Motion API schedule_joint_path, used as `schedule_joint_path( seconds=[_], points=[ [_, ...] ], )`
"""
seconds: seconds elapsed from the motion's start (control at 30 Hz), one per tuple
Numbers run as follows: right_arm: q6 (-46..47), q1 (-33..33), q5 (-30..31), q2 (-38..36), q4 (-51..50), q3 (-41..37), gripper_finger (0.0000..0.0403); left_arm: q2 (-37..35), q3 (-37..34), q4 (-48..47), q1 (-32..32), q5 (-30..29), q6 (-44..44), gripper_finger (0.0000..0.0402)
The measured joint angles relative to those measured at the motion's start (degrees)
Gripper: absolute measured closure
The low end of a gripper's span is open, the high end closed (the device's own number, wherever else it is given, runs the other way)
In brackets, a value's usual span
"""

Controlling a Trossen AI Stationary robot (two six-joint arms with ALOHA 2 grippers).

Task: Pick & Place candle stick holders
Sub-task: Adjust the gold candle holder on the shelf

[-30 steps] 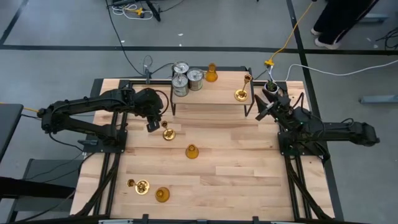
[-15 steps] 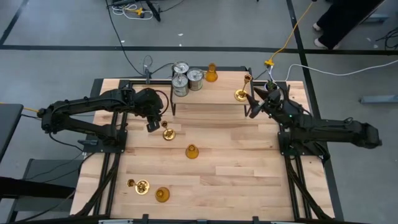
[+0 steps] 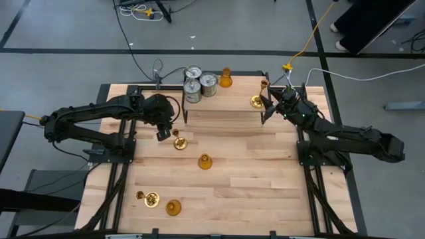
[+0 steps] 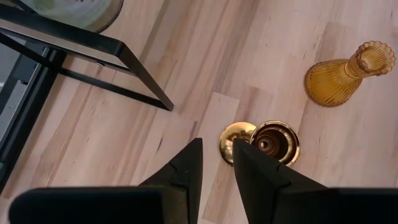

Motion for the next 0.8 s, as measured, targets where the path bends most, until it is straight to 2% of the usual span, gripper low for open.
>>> schedule_joint_path(
  seconds=[0.53,0.8],
  points=[
    [-1.7,-6.6,-8.2,10.6,-2.7,7.3,0.0148,0.0,0.0,0.0,0.0,0.0,0.0,0.0305],
    [-1.6,-7.1,-8.5,11.7,-2.6,7.4,0.0191,0.0,0.0,0.0,0.0,0.0,0.0,0.0305]
  ],
)
